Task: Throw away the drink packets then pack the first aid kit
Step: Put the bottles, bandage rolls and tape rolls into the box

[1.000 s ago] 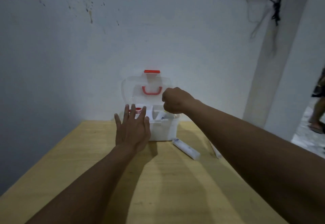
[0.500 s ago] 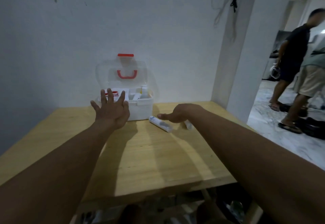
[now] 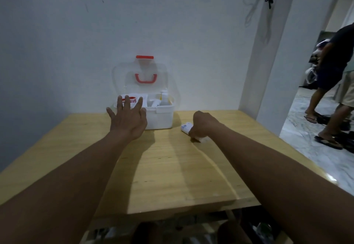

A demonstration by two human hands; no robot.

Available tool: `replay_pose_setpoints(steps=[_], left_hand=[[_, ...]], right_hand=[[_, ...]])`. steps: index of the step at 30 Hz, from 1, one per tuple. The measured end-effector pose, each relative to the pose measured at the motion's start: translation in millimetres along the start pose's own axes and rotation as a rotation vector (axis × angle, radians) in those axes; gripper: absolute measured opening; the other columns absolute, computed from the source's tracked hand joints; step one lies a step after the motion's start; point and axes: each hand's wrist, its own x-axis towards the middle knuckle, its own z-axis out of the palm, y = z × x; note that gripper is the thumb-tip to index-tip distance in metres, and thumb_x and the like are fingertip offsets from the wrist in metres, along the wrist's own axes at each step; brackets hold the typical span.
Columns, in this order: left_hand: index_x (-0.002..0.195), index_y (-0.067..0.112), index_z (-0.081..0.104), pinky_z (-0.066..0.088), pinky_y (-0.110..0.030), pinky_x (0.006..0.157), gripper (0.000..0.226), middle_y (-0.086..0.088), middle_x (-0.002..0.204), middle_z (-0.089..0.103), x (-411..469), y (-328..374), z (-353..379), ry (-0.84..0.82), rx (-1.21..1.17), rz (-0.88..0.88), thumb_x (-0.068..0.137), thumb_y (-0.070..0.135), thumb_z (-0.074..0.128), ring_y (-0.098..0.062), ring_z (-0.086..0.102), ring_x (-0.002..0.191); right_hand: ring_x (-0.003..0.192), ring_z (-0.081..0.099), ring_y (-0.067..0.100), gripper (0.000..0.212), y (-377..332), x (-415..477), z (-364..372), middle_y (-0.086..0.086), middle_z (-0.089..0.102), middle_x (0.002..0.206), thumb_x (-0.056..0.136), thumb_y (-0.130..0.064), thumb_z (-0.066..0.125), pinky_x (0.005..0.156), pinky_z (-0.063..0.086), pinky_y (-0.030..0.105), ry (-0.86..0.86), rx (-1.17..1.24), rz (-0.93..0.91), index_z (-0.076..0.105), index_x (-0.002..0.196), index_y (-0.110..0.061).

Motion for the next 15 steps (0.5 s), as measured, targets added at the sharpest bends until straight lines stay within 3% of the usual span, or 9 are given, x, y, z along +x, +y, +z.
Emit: replay_pose_setpoints(steps=[6, 9, 11, 15], left_hand=[[0.153, 0.028, 0.024, 0.005, -0.059, 0.117, 0.054, -0.011, 0.162, 0.017, 6.2, -8.2, -1.1, 0.097, -0.082, -0.034, 0.101, 0.04, 0.018, -0.029, 0.004, 0.15], [0.152, 0.03, 0.026, 0.006, -0.061, 0.117, 0.053, -0.011, 0.162, 0.016, 10.9, -15.2, -0.1, 0.09, -0.053, -0.043, 0.101, 0.042, 0.017, -0.031, 0.004, 0.15], [0.152, 0.031, 0.026, 0.007, -0.062, 0.116, 0.053, -0.012, 0.162, 0.015, 12.1, -17.8, 1.6, 0.084, -0.032, -0.047, 0.101, 0.043, 0.017, -0.032, 0.004, 0.15], [0.151, 0.031, 0.028, 0.008, -0.062, 0.117, 0.053, -0.012, 0.162, 0.016, 11.7, -17.9, 5.6, 0.111, -0.032, -0.036, 0.101, 0.042, 0.017, -0.033, 0.005, 0.15]], right_hand=[[0.057, 0.056, 0.017, 0.029, 6.4, 3.5, -45.0, 0.009, 0.064, 0.074, 0.071, -0.024, 0.081, 0.051, 0.044, 0.027, 0.051, -0.004, -0.026, 0.058, 0.076, -0.006], [0.07, 0.067, 0.02, 0.041, -5.4, 13.7, -75.5, 0.009, 0.072, 0.087, 0.066, -0.023, 0.085, 0.068, 0.059, 0.035, 0.109, -0.004, -0.082, 0.071, 0.099, -0.002], [0.079, 0.07, 0.023, 0.047, -18.6, 21.0, -90.8, 0.01, 0.073, 0.094, 0.067, -0.024, 0.085, 0.079, 0.061, 0.041, 0.136, -0.011, -0.137, 0.072, 0.107, -0.003], [0.087, 0.068, 0.025, 0.046, -49.9, 35.9, -101.1, 0.008, 0.07, 0.102, 0.069, -0.022, 0.083, 0.072, 0.059, 0.036, 0.144, -0.11, -0.282, 0.071, 0.111, -0.007]])
